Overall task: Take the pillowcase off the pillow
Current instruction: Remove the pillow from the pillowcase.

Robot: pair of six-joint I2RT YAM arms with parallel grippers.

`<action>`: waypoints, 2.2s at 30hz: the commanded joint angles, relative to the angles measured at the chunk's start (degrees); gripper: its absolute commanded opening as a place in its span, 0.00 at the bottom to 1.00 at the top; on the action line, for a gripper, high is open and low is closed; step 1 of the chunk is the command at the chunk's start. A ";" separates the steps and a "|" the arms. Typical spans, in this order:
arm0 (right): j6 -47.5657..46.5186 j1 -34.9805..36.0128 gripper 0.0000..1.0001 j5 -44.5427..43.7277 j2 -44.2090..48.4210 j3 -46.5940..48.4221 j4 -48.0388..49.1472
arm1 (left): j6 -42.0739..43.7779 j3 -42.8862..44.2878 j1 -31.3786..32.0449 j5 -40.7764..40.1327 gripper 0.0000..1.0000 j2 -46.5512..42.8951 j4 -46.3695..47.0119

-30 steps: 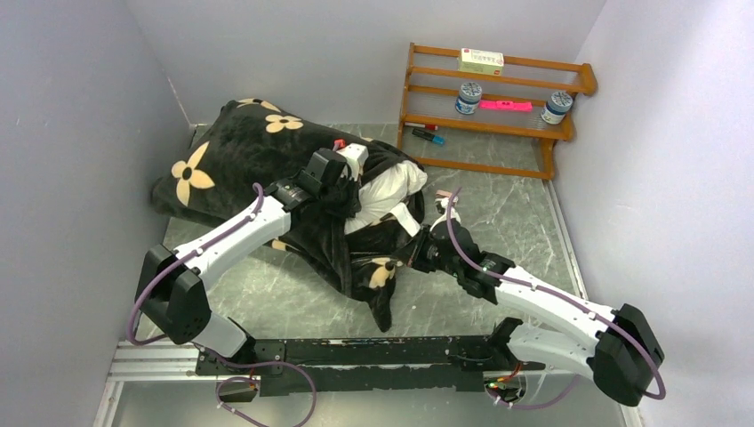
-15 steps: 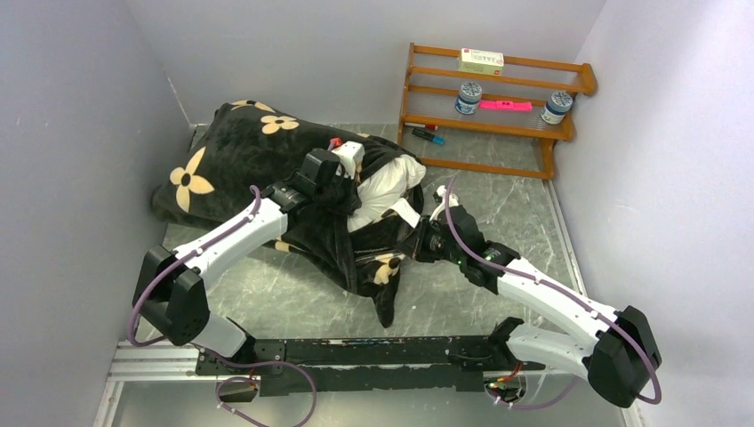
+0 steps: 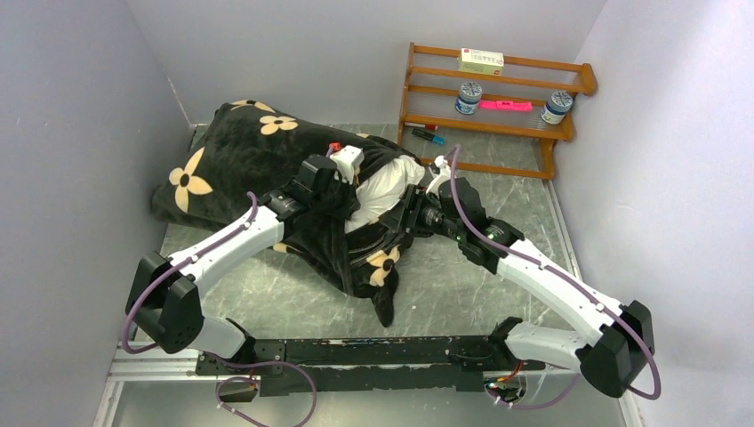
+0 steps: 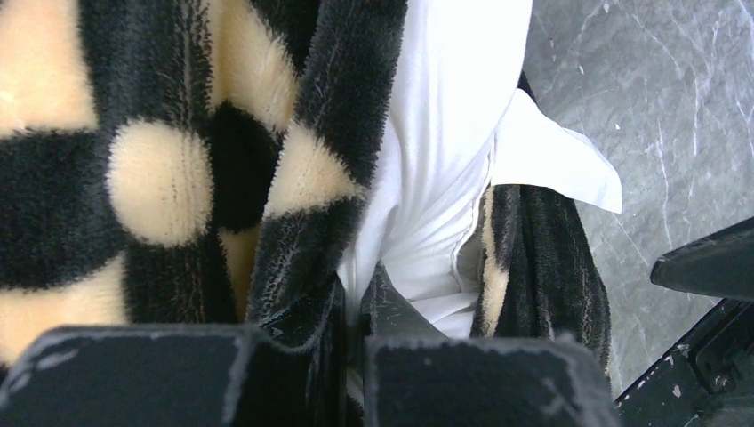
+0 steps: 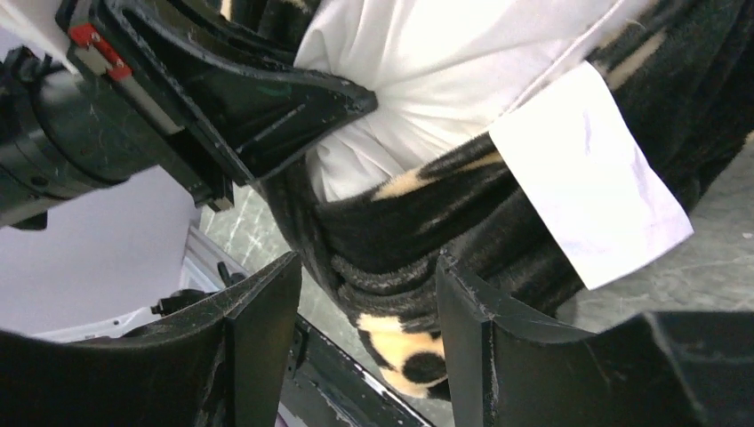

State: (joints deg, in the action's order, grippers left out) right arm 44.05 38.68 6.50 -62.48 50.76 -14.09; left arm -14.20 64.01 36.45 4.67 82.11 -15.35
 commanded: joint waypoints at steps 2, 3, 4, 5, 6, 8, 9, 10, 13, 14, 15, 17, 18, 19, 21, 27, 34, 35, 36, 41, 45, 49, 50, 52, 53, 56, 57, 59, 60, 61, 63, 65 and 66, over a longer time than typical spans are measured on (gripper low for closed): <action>2.60 0.20 0.61 2.05 -5.21 4.70 2.90 | 2.67 -0.98 -0.18 -3.87 0.05 -2.10 0.59; 3.03 0.46 0.62 1.47 -6.28 5.16 2.97 | 2.70 -0.99 -0.15 -3.92 0.05 -2.20 0.59; 3.39 0.69 0.62 0.35 -7.16 5.52 3.01 | 2.87 -1.07 0.05 -4.01 0.05 -2.32 0.59; 3.67 1.10 0.63 -1.03 -8.00 5.98 2.89 | 2.94 -1.18 0.15 -4.19 0.05 -2.42 0.59; 3.87 1.31 0.64 -2.45 -8.89 6.45 2.79 | 3.10 -1.29 0.34 -4.40 0.05 -2.58 0.63; 3.94 1.66 0.65 -4.19 -11.01 7.85 2.24 | 3.54 -1.46 0.75 -4.49 0.05 -2.86 0.68; 3.94 1.92 0.66 -5.13 -12.15 8.76 1.62 | 3.64 -1.48 0.93 -4.49 0.05 -2.95 0.68; 3.81 2.36 0.66 -6.03 -13.23 9.83 1.12 | 3.71 -1.51 1.09 -4.49 0.05 -3.00 0.68; 3.89 3.99 0.66 -9.78 -15.44 11.36 0.30 | 3.83 -1.61 1.45 -4.49 0.05 -3.09 0.59; 3.98 4.26 0.66 -10.59 -16.00 11.66 -0.18 | 3.90 -1.61 1.44 -4.49 0.05 -3.14 0.59; 4.14 4.36 0.66 -11.25 -16.61 11.72 -0.49 | 3.99 -1.67 1.59 -4.49 0.05 -3.17 0.67; 4.43 4.60 0.66 -11.52 -17.80 11.77 -1.19 | 4.11 -1.66 1.67 -4.49 0.05 -3.26 0.54; 4.38 4.65 0.66 -11.40 -18.23 11.81 -1.59 | 4.19 -1.61 1.69 -5.98 0.05 -3.39 0.51; 4.45 4.86 0.66 -11.34 -18.59 11.81 -2.38 | 4.23 -1.67 1.70 -6.53 0.05 -3.40 0.46; 4.55 5.34 0.65 -11.38 -18.81 11.54 -3.83 | 4.32 -1.65 1.69 -7.28 0.05 -3.55 0.29; 4.53 5.89 0.58 -12.46 -17.64 8.29 -7.86 | 4.38 -1.56 1.68 -9.46 0.05 -3.42 -0.11; 3.46 5.99 0.38 -14.32 -15.64 4.77 -10.37 | 4.57 -1.45 1.69 -11.19 0.05 -3.27 -0.55; 3.35 5.93 0.35 -14.53 -15.74 4.49 -11.17 | 4.60 -1.43 1.70 -11.32 0.05 -3.27 -0.54; 3.26 5.91 0.29 -14.39 -15.70 4.05 -11.32 | 4.60 -1.45 1.68 -11.32 0.05 -3.27 -0.55; 3.32 5.91 0.10 -13.89 -15.14 0.84 -10.78 | 4.55 -1.55 1.67 -11.70 0.05 -3.54 -0.64; 3.13 5.94 0.00 -13.97 -14.66 -0.75 -11.27 | 4.62 -1.46 1.69 -11.84 0.05 -3.71 -0.74; 2.42 5.92 0.00 -15.11 -13.97 -2.17 -13.24 | 4.69 -1.27 1.69 -12.98 0.05 -3.88 -1.16; 2.22 5.89 0.00 -15.70 -13.72 -2.75 -13.72 | 4.65 -1.32 1.69 -13.20 0.05 -3.98 -1.17; 2.09 5.94 0.00 -16.38 -13.18 -4.13 -14.85 | 4.62 -1.26 1.65 -13.72 0.05 -4.06 -1.25; 2.17 5.89 0.00 -16.68 -12.78 -5.10 -15.19 | 4.58 -1.22 1.62 -13.91 0.05 -4.06 -1.42; 2.64 5.84 0.00 -17.32 -11.41 -8.35 -16.16 | 4.40 -1.21 1.43 -13.95 0.05 -4.25 -1.52; 2.82 5.80 0.00 -17.42 -11.03 -9.65 -16.13 | 4.35 -1.17 1.37 -13.84 0.05 -4.27 -1.52; 3.13 5.71 0.00 -17.44 -10.69 -11.97 -15.98 | 4.16 -1.15 1.12 -13.53 0.05 -4.34 -1.43; 3.26 5.63 0.00 -17.42 -10.72 -13.02 -15.87 | 4.05 -1.10 0.90 -13.20 0.05 -4.32 -1.40; 3.27 5.56 0.00 -17.37 -10.78 -13.84 -15.67 | 4.00 -1.08 0.64 -12.98 0.05 -4.37 -1.43; 3.05 5.21 0.00 -17.67 -11.18 -15.22 -15.40 | 3.79 -1.15 0.20 -12.42 0.05 -4.57 -1.35; 2.28 4.76 0.00 -18.28 -11.91 -15.94 -15.32 | 3.60 -1.16 -0.36 -11.99 0.05 -4.88 -1.25; 1.80 4.52 0.00 -18.47 -12.34 -16.35 -15.19 | 3.60 -1.17 -0.51 -11.88 0.05 -5.04 -1.18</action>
State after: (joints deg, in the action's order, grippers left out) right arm 51.03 44.97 -5.91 -72.12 40.45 -8.51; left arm -12.05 62.59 39.68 0.03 80.82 -16.23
